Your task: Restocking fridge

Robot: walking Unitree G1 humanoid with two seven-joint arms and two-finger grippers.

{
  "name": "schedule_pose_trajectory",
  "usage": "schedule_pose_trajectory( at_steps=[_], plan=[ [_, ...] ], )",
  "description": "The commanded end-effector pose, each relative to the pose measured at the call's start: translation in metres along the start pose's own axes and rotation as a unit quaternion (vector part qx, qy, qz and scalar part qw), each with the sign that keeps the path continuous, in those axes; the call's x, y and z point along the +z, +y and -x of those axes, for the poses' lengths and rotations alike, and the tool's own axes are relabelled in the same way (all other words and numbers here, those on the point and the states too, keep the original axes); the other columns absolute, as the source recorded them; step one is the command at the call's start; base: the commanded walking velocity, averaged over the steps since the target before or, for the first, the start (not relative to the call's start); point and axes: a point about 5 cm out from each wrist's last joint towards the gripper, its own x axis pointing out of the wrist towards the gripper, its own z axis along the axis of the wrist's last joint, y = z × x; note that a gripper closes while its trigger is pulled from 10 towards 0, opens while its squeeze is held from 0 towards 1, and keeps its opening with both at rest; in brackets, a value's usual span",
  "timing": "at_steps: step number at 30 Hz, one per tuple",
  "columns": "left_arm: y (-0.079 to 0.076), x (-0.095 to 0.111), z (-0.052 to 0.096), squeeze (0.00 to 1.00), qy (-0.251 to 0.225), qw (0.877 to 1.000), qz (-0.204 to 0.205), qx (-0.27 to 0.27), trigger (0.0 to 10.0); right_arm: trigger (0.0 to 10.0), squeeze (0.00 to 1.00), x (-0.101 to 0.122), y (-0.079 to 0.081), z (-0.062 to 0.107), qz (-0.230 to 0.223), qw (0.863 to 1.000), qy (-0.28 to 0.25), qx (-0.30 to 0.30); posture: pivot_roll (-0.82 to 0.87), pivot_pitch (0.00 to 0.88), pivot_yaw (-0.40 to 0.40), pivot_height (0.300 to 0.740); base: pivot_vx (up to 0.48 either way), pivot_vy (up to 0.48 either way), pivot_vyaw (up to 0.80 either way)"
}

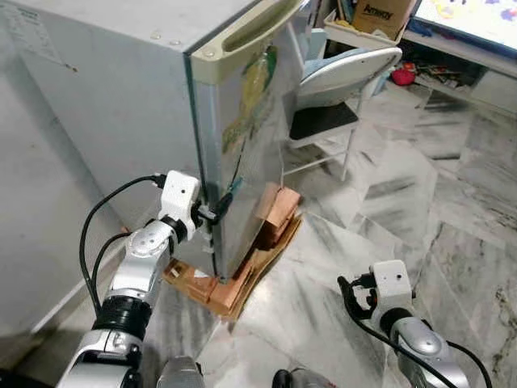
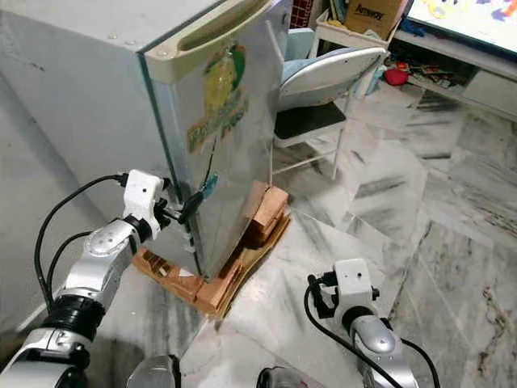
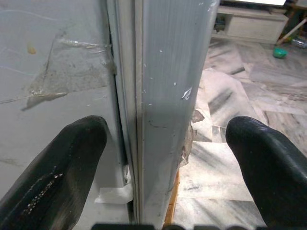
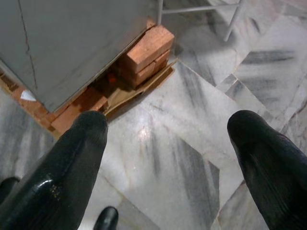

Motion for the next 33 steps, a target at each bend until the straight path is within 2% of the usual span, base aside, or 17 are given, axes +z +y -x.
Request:
schedule_pose_trajectory(
  at_steps=[1, 4, 5, 6, 9, 12, 16, 24, 28, 33],
  plan=[
    [-0.013, 0.023, -0.01, 0.0, -0.043, 0.997, -0.044, -0.042, 10.0, 10.0, 0.0, -0.008, -0.004, 0.003, -0.001, 1.0, 0.018, -0.001, -0.01, 0.089, -0.067, 0.74, 0.0, 0.0, 0.0],
    [-0.008, 0.015, -0.003, 0.0, -0.034, 0.998, -0.043, -0.032, 10.0, 10.0, 0.0, -0.006, -0.005, 0.003, -0.003, 1.0, 0.012, -0.003, -0.01, 0.088, -0.07, 0.74, 0.0, 0.0, 0.0],
    [-0.006, 0.01, 0.002, 0.0, -0.028, 0.998, -0.045, -0.026, 10.0, 10.0, 0.0, -0.005, -0.006, 0.003, -0.005, 1.0, 0.008, -0.003, -0.01, 0.088, -0.07, 0.74, 0.0, 0.0, 0.0],
    [0.0, -0.001, 0.013, 0.0, -0.016, 0.999, -0.044, -0.011, 10.0, 10.0, 0.0, -0.003, -0.006, 0.002, -0.007, 1.0, 0.003, -0.003, -0.01, 0.085, -0.073, 0.74, 0.0, 0.0, 0.0],
    [0.004, -0.009, 0.023, 0.0, -0.008, 0.999, -0.05, 0.0, 10.0, 10.0, 0.0, -0.001, -0.006, 0.001, -0.008, 1.0, -0.001, -0.003, -0.01, 0.083, -0.074, 0.74, 0.0, 0.0, 0.0],
    [0.01, -0.027, 0.049, 0.0, 0.007, 0.999, -0.032, 0.033, 10.0, 10.0, 0.0, -0.001, -0.003, 0.001, -0.007, 1.0, -0.002, 0.001, 0.01, 0.079, -0.076, 0.74, 0.0, 0.0, 0.0],
    [0.009, -0.031, 0.054, 0.0, 0.013, 0.999, -0.028, 0.041, 10.0, 10.0, 0.0, 0.0, -0.002, -0.001, -0.006, 1.0, -0.002, 0.006, 0.01, 0.075, -0.082, 0.74, 0.0, 0.0, 0.0],
    [0.012, -0.025, 0.054, 0.0, 0.008, 0.998, -0.031, 0.056, 10.0, 10.0, 0.0, -0.001, -0.006, -0.001, 0.001, 1.0, 0.001, 0.003, 0.0, 0.063, -0.078, 0.74, 0.0, 0.0, 0.0],
    [0.016, -0.03, 0.069, 0.0, 0.015, 0.997, -0.022, 0.079, 10.0, 10.0, 0.0, -0.002, -0.011, 0.002, -0.002, 1.0, 0.0, -0.008, -0.01, 0.057, -0.068, 0.74, 0.0, 0.0, -0.36],
    [0.019, -0.039, 0.092, 0.0, 0.028, 0.994, -0.007, 0.108, 10.0, 10.0, 0.0, -0.003, -0.008, 0.002, -0.004, 1.0, 0.0, -0.007, 0.01, 0.06, -0.07, 0.74, 0.0, 0.0, -0.7]
  ],
)
